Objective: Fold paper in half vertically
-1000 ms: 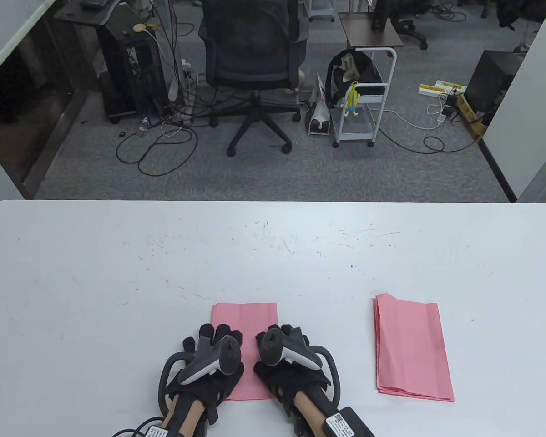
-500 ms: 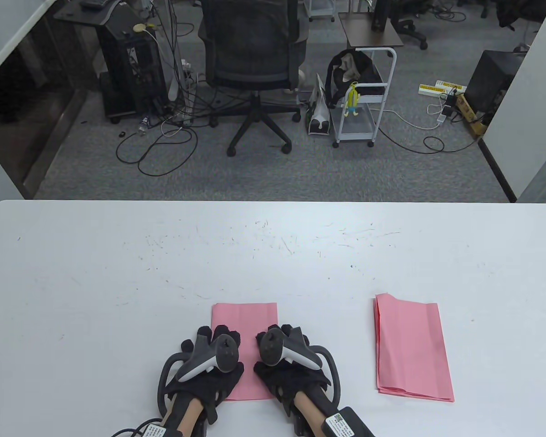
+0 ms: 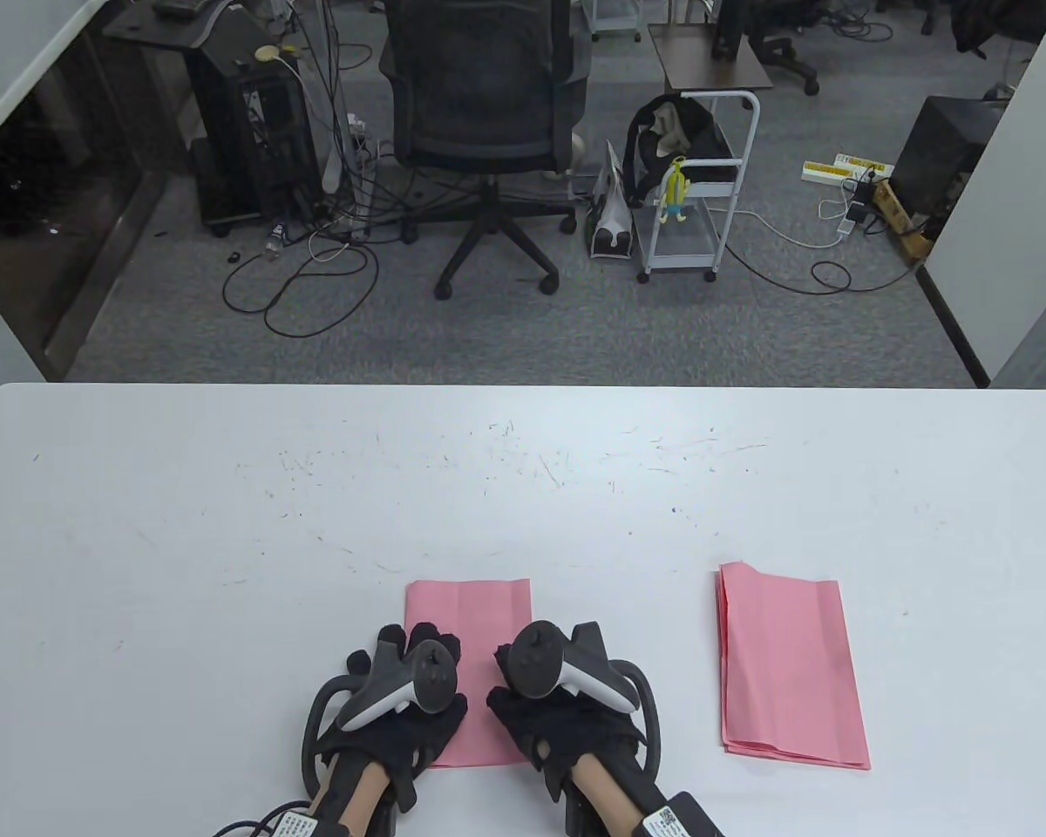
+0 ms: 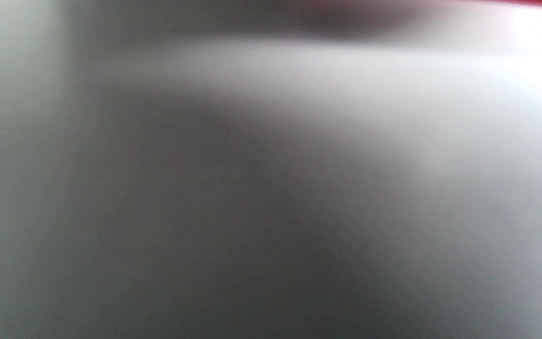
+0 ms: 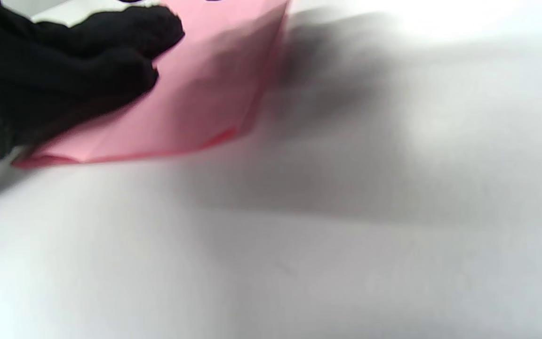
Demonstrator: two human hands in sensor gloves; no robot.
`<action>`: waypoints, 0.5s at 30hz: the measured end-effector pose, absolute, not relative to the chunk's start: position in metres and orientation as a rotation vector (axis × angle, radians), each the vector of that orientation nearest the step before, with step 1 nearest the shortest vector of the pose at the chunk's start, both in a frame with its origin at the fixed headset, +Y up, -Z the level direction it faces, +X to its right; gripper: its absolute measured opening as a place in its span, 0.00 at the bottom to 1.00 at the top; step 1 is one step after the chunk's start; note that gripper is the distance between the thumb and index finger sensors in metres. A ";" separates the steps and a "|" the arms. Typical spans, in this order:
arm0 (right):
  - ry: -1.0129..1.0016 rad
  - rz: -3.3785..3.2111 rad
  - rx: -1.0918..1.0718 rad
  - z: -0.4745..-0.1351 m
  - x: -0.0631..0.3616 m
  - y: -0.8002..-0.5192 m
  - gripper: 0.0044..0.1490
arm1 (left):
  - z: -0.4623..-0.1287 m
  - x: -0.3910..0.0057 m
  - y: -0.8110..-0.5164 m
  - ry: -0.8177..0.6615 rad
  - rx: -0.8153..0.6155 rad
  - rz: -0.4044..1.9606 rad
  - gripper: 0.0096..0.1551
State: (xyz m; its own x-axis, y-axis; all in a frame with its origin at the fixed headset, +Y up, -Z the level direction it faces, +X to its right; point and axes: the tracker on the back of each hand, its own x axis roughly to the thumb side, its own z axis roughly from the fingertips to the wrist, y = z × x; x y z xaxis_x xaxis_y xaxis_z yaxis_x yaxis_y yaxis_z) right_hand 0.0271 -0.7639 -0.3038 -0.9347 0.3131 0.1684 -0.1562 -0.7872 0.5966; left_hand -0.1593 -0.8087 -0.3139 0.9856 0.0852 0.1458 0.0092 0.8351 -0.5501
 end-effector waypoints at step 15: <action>0.950 2.750 0.352 -0.307 0.024 -0.773 0.41 | -0.314 -0.159 -0.809 -0.170 -0.584 0.042 0.46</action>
